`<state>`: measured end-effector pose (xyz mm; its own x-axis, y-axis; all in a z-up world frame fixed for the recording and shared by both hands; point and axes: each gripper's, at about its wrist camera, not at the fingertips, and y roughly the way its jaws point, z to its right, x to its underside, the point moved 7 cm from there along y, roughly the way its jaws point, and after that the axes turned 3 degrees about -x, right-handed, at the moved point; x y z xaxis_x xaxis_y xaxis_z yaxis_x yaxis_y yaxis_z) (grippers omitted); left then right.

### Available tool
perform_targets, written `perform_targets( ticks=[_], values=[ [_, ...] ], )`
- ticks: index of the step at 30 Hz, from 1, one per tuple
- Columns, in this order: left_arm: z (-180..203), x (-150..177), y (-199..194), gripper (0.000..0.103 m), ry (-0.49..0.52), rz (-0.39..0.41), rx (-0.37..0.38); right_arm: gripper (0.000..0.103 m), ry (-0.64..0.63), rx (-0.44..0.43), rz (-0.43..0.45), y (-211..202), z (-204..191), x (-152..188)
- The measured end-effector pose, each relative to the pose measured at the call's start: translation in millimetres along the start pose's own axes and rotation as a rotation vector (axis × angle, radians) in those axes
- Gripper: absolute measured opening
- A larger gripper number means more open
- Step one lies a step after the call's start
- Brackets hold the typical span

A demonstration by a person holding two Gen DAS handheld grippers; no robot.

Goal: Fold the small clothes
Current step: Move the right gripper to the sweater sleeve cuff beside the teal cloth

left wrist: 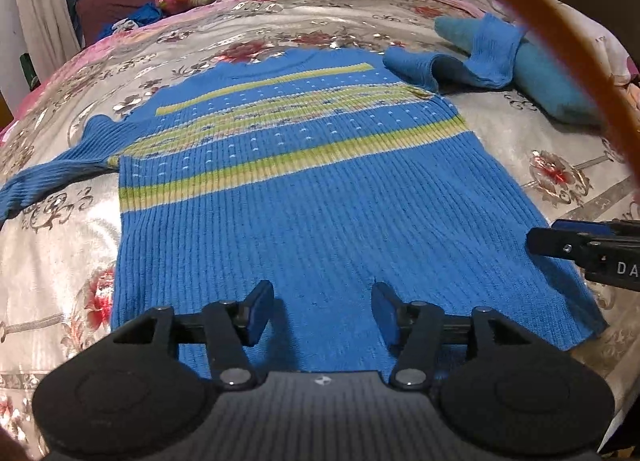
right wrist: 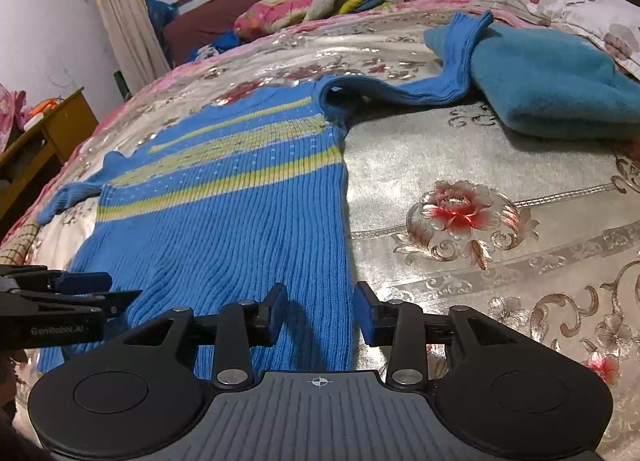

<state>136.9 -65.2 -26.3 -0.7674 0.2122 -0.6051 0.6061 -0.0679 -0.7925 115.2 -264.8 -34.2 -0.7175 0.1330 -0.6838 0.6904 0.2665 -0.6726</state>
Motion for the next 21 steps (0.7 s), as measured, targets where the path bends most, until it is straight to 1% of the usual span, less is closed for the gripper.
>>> perform_targets(
  ticks=[21],
  values=[
    [17.1, -11.2, 7.5, 0.061, 0.029, 0.002, 0.007, 0.039, 0.016, -0.005, 0.011, 3.9, 1.3, 0.7]
  ],
)
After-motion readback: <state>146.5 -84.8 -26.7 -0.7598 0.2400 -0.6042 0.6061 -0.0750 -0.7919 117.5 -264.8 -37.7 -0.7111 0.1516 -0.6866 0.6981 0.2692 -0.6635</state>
